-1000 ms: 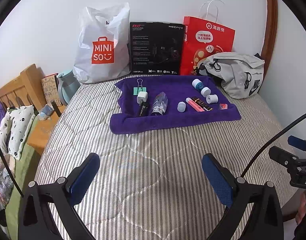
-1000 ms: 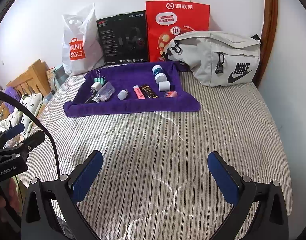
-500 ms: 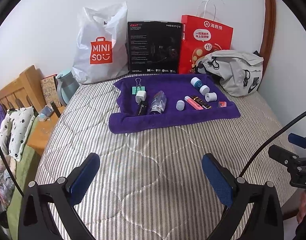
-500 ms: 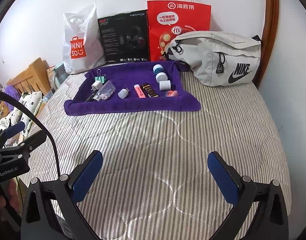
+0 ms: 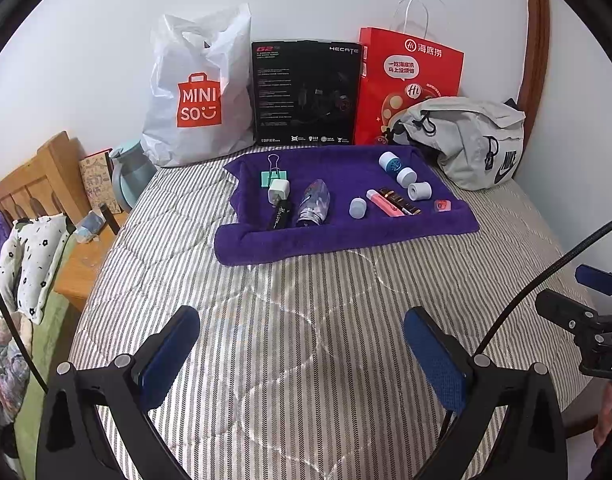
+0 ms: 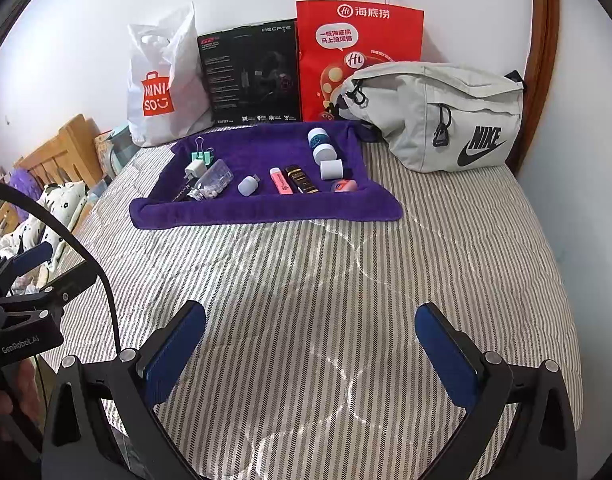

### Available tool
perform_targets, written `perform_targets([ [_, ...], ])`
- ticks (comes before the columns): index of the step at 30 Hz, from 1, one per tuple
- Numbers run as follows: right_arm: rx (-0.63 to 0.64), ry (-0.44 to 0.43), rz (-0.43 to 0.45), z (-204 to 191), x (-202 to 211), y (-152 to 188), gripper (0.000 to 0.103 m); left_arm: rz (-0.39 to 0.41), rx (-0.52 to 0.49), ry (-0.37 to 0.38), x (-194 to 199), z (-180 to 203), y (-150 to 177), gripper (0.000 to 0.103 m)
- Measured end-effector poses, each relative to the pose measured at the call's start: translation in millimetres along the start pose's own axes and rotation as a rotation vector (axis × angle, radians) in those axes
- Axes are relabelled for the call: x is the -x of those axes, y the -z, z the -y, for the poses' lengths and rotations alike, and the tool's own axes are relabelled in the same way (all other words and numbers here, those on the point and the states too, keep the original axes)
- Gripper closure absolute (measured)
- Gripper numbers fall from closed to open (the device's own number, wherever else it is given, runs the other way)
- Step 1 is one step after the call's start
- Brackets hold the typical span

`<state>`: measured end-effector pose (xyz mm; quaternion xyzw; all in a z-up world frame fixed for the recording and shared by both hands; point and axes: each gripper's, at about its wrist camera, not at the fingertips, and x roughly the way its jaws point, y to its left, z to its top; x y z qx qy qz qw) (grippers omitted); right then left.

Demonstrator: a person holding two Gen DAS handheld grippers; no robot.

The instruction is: Organize rigid objects

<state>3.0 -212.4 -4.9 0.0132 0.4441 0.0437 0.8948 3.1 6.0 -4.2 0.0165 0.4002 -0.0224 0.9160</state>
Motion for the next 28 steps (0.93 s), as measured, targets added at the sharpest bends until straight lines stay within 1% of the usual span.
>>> perform_targets([
  [26, -0.003, 0.003, -0.011, 0.4, -0.4, 4.1, 0.000, -0.003, 0.008, 0.008, 0.2, -0.9, -0.1, 0.000],
  [28, -0.002, 0.005, -0.010, 0.6, -0.5, 4.4, 0.000, 0.007, 0.011, 0.003, 0.8, -0.9, 0.7, 0.000],
])
